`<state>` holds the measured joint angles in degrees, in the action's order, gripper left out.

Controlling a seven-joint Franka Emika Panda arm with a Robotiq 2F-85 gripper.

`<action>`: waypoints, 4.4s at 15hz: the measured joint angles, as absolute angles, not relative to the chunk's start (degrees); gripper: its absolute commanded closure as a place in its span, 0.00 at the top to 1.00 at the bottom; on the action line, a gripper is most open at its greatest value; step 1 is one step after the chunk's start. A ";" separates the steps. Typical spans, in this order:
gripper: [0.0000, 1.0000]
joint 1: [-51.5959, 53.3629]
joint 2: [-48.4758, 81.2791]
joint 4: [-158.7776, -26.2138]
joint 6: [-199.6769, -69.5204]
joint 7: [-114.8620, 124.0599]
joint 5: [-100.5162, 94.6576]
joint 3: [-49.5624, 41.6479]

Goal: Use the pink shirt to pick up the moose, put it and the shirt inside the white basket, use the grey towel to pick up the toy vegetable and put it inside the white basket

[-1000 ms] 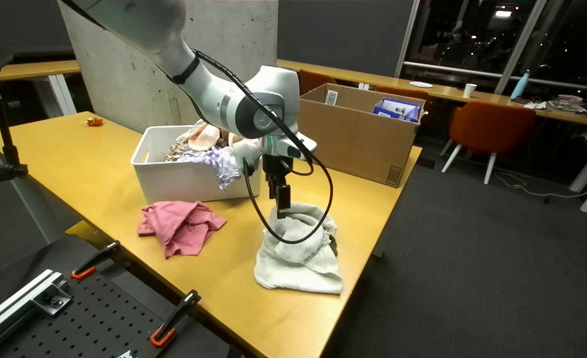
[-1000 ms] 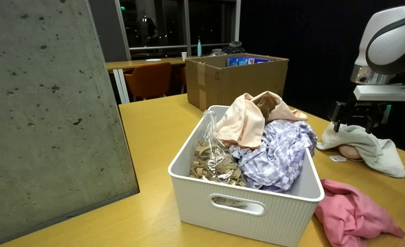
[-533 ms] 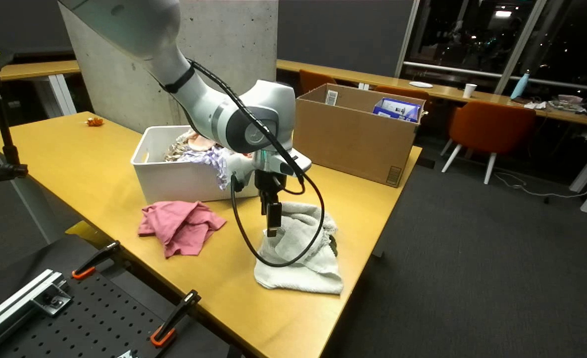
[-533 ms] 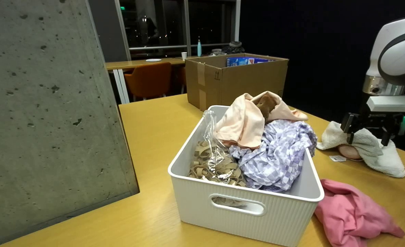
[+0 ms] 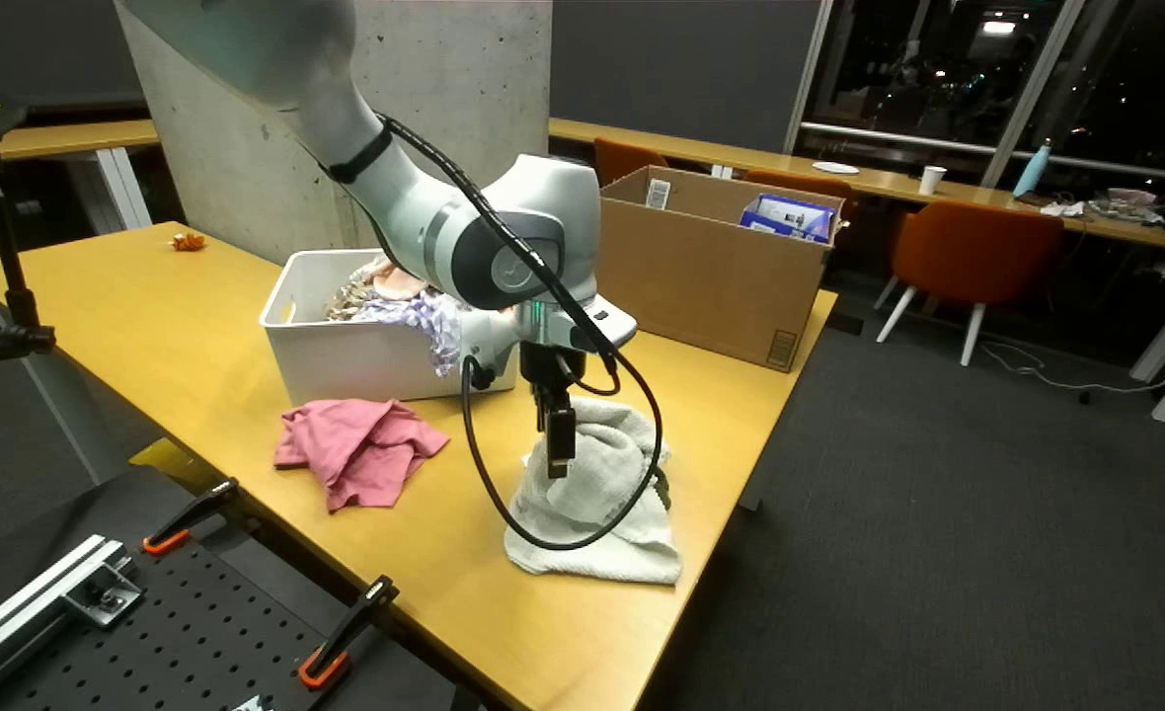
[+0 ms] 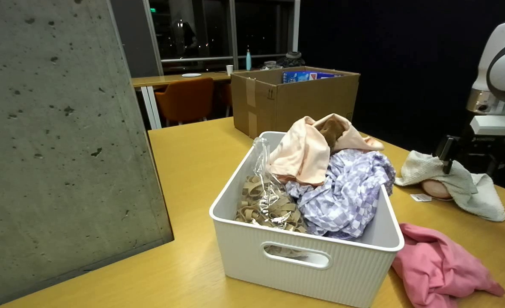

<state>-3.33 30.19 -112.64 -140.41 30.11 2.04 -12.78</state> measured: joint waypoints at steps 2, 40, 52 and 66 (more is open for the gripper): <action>1.00 -3.39 30.15 -111.72 -140.41 30.11 2.04 -12.98; 0.00 -0.11 33.29 -105.53 -139.69 30.28 -5.07 -19.99; 0.00 7.71 12.33 -97.84 -118.69 38.05 -27.95 -12.89; 0.00 18.06 18.39 -88.46 -117.12 21.24 -13.83 9.31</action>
